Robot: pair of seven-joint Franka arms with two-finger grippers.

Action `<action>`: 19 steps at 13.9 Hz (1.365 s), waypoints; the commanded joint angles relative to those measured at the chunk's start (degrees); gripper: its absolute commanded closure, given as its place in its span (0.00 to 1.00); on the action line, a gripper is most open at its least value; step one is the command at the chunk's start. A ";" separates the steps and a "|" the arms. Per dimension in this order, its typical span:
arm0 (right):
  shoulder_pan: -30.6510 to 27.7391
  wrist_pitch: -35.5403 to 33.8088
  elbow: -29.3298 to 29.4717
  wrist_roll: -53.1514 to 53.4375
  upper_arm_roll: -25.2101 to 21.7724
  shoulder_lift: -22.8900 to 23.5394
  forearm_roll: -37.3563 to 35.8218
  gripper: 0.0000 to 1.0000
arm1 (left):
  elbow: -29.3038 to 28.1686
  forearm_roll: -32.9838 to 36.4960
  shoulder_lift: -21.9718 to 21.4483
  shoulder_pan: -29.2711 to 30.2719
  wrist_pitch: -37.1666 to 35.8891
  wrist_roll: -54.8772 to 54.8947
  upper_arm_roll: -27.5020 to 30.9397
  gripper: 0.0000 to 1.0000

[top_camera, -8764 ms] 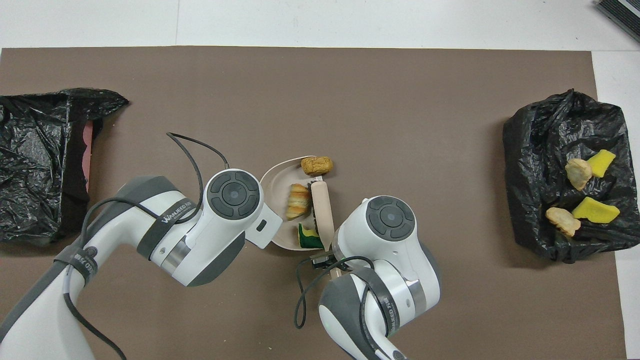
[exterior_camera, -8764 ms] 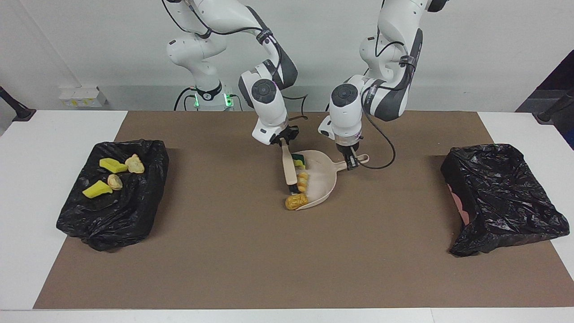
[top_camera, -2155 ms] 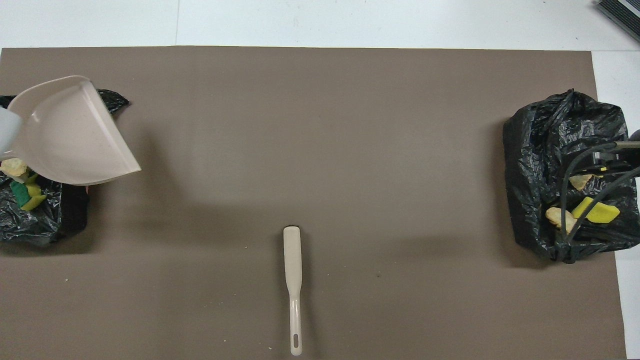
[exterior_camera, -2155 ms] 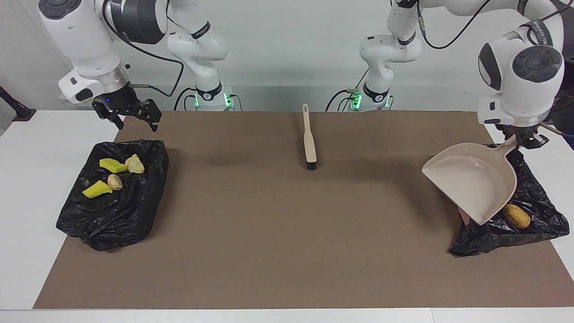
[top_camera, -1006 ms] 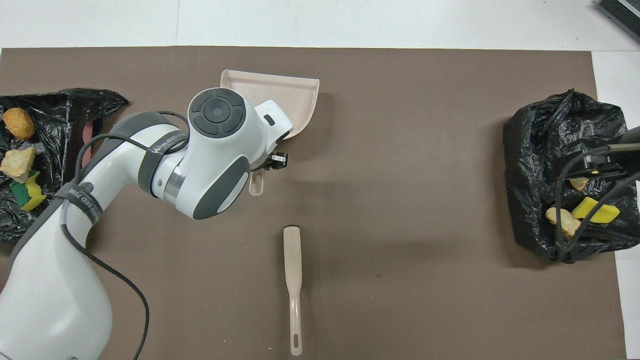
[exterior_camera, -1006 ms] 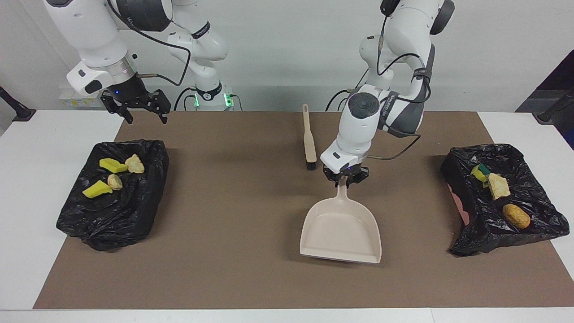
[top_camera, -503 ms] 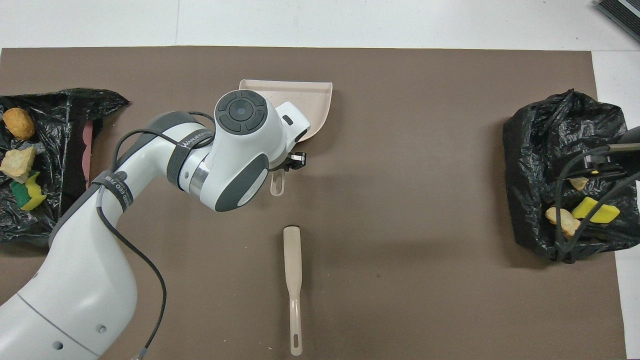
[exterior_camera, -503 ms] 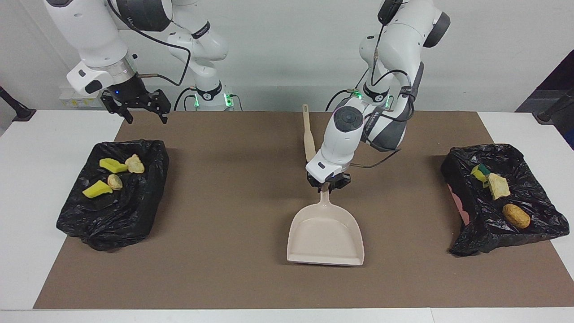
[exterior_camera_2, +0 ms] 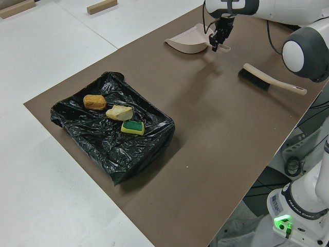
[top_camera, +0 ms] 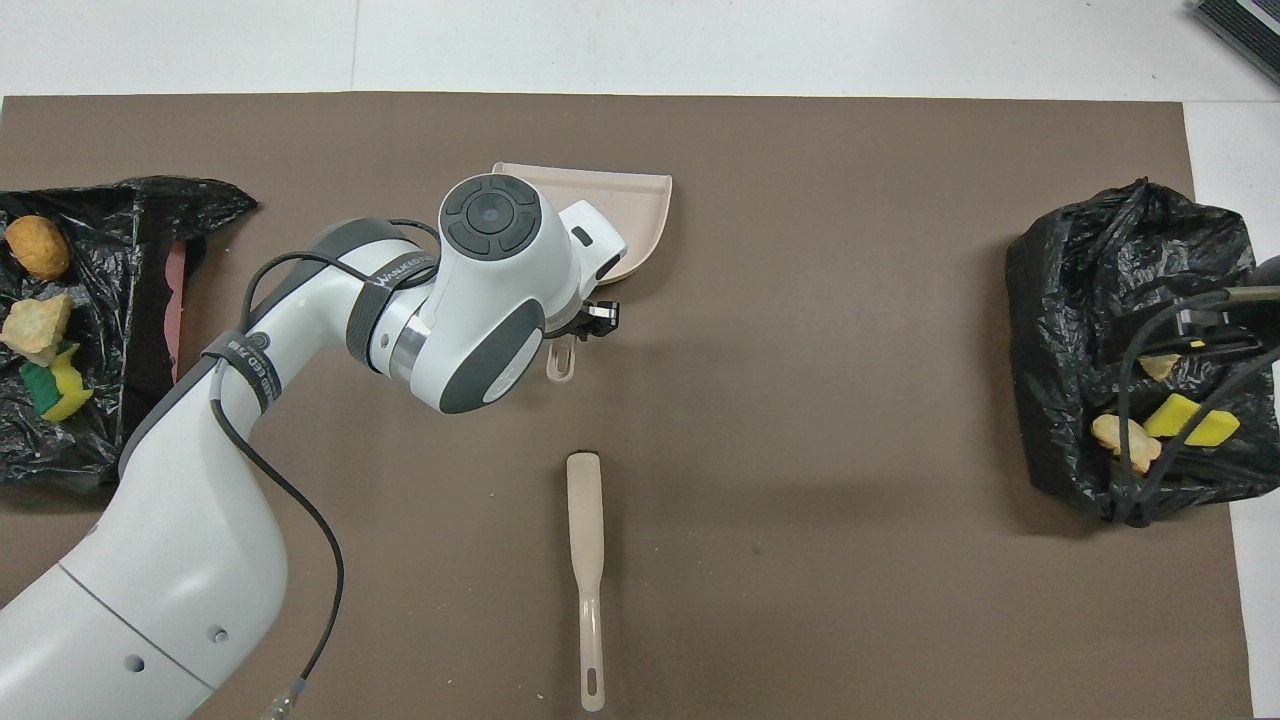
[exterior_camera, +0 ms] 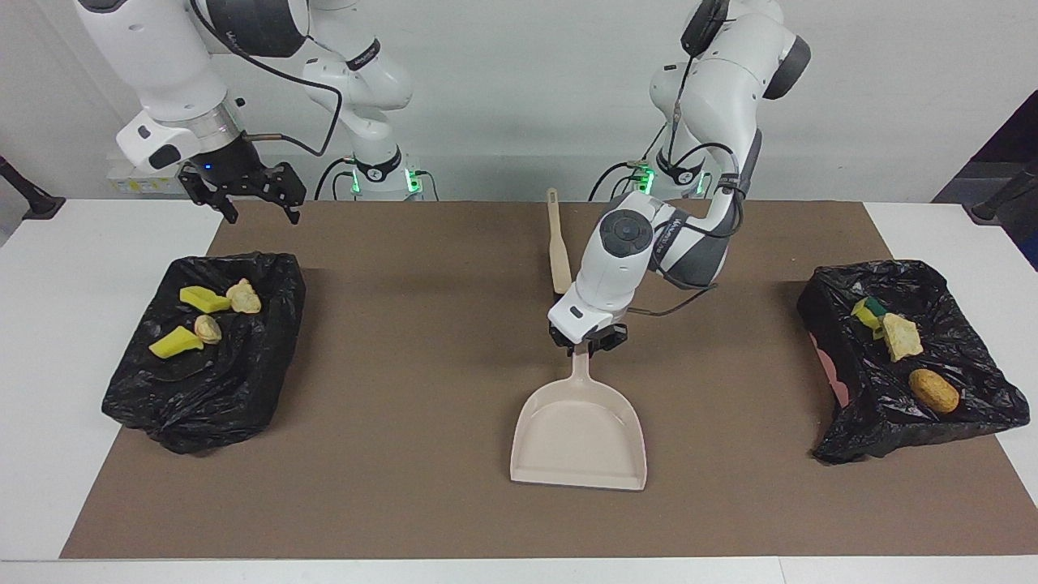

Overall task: Sweep and dump trash in bin
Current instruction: 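Lift the dustpan and set it back on the mat with the left gripper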

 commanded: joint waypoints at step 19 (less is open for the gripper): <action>8.26 -4.94 2.68 -1.66 -9.12 -0.04 -0.01 0.00 | 0.37 -12.41 -31.57 -1.86 -27.77 39.57 30.76 0.00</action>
